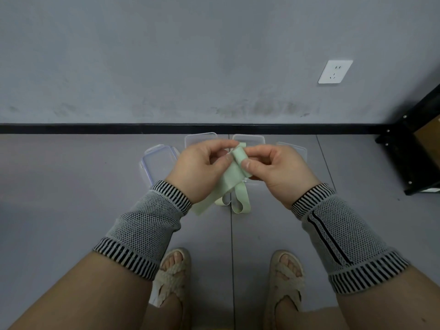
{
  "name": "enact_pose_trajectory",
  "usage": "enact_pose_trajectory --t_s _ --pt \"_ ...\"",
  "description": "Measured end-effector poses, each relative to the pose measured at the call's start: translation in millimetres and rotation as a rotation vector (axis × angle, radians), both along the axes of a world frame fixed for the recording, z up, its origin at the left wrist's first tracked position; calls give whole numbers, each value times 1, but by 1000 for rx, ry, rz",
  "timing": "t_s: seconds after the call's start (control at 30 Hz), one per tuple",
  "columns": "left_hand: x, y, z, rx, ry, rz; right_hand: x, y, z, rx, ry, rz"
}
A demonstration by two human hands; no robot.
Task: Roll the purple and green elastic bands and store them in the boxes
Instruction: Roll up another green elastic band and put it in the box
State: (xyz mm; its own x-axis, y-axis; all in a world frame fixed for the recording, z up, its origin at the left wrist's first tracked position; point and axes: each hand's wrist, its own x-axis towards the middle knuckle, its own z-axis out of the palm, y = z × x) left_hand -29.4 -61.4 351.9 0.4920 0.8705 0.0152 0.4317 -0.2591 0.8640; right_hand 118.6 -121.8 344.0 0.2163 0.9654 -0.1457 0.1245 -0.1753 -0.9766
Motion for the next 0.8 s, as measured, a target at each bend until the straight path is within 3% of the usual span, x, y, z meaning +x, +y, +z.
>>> enact_pose_trajectory --t_s 0.17,0.33,0.8 --pt "-6 3 3 -1 222 -66 5 -2 4 -25 190 -45" --pt "-5 4 6 -10 139 -71 9 -2 4 -60 268 -70" --pt "-3 4 2 -8 76 -75 0 1 -1 -56 177 -161"
